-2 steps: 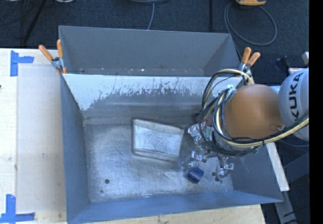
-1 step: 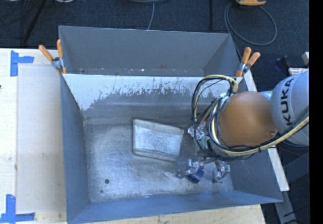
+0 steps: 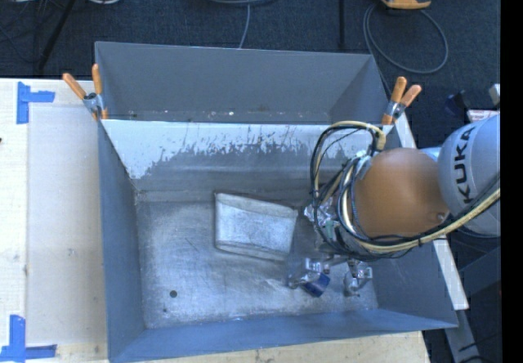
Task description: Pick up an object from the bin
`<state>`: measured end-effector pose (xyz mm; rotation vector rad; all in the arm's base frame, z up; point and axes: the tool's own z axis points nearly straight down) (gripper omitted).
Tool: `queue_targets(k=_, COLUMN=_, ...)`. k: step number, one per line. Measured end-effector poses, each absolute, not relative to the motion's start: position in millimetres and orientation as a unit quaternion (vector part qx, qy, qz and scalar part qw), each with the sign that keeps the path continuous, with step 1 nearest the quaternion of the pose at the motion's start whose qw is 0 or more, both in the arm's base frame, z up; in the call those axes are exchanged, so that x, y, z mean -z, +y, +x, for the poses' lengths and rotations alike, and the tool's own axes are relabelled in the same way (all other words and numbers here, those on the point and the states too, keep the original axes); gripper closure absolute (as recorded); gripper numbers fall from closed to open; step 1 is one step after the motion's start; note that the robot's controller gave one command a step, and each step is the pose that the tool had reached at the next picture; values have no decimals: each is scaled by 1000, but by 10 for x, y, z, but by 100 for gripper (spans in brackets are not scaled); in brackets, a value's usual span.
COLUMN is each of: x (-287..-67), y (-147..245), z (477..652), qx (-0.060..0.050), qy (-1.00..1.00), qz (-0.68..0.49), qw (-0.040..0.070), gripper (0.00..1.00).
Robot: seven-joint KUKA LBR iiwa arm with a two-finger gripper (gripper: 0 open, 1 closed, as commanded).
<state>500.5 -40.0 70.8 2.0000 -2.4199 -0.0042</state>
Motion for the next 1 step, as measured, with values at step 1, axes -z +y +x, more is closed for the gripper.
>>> queue_targets(k=1, x=-727, y=-405, z=5022, qx=-1, qy=-771, qz=637, qw=-1, gripper=100)
